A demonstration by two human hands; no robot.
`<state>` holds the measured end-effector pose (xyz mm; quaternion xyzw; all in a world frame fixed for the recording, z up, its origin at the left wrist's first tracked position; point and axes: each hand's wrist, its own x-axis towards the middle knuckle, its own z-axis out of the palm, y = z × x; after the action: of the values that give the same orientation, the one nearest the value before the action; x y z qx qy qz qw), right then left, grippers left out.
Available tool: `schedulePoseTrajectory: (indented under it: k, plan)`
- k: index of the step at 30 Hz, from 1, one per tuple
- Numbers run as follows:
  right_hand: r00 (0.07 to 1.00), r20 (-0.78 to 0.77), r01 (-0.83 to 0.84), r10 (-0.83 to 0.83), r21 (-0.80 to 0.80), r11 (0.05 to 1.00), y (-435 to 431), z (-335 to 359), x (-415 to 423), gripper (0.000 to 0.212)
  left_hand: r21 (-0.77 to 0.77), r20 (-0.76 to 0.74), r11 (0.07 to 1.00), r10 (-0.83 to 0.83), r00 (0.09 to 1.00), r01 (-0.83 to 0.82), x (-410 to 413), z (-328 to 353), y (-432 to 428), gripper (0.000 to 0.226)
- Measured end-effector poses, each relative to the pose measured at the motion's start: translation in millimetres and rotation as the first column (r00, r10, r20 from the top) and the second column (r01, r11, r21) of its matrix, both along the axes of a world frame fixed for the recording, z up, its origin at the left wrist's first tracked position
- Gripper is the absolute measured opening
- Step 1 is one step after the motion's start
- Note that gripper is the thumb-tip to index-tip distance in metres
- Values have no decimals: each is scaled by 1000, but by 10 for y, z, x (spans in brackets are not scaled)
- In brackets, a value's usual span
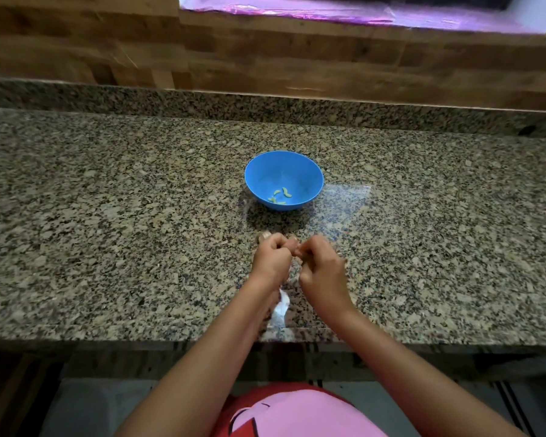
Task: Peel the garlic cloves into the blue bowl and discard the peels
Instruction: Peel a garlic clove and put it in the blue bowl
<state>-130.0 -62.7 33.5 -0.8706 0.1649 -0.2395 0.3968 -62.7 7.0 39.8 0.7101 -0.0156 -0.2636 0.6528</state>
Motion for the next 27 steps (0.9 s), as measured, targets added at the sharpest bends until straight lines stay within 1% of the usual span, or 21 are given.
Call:
schedulePoseTrajectory:
  k: [2,3,4,5,6,7,8,9,10,12,13,14,15,16,18,19,20,21,23,25,27]
  plan:
    - [997,11,-69,71,-146,987,-47,-88,-15,25,-17,-136,1000,-17,991,14,0,19,-13,30]
    - [999,-5,-51,51,-99,994,-64,-135,4,23,-9,-121,1000,-13,993,12,-14,14,-18,27]
    - [999,-43,13,-10,65,998,-68,-128,48,19,39,-14,999,2,1000,-1,-35,-5,-18,26]
    - [992,-101,99,-69,332,938,-57,-83,109,17,116,168,993,6,986,-25,-48,-39,-10,25]
    - [983,-167,165,-80,591,790,-59,-52,169,18,184,349,982,-18,937,-50,-59,-59,6,25]
    - [975,-213,207,-61,778,593,-86,-19,217,20,231,493,971,-65,867,-59,-59,-93,16,25]
    - [972,-234,218,-27,849,481,-118,-6,253,23,259,580,964,-106,808,-60,-60,-114,23,26]
    - [971,-237,213,-10,855,473,-120,24,256,23,270,607,961,-120,786,-62,-55,-125,19,27]
    - [972,-235,203,-22,782,590,-115,19,250,21,269,569,961,-106,815,-63,-28,-129,5,28]
    - [979,-196,146,-63,448,882,-106,-6,175,14,212,289,977,-41,956,-22,46,-80,-24,25]
    - [983,-177,95,-46,278,956,-94,-29,121,12,155,111,988,-42,993,25,85,-71,-17,24]
    - [983,-181,53,-18,190,980,-83,-53,86,12,89,-28,994,-60,998,62,114,-72,4,22]
    - [983,-184,28,8,192,981,-94,-75,71,14,48,-86,995,-80,993,84,124,-77,23,20]
    - [983,-182,32,14,248,968,-109,-81,72,16,66,-49,993,-97,994,100,115,-69,34,19]
    - [983,-185,52,12,339,939,-116,-63,83,17,337,250,938,-178,952,87,62,-33,45,18]
    - [982,-188,59,3,323,945,-109,-37,87,16,485,410,874,-249,877,22,22,-20,41,18]
    - [981,-192,66,-12,276,959,-98,-32,90,15,560,524,827,-307,794,-50,-18,-10,34,18]
    - [981,-193,83,-34,254,964,-81,-16,93,15,566,589,819,-323,741,-93,-47,0,30,18]
    - [978,-197,132,-65,352,927,-96,-2,114,16,515,601,852,-281,748,-94,-40,-23,24,17]
    - [976,-208,168,-65,526,834,-113,12,136,13,455,603,885,-226,765,-97,-21,-70,36,16]
    - [974,-209,187,-86,526,830,-109,29,145,11,438,665,892,-238,708,-111,-36,-107,52,15]
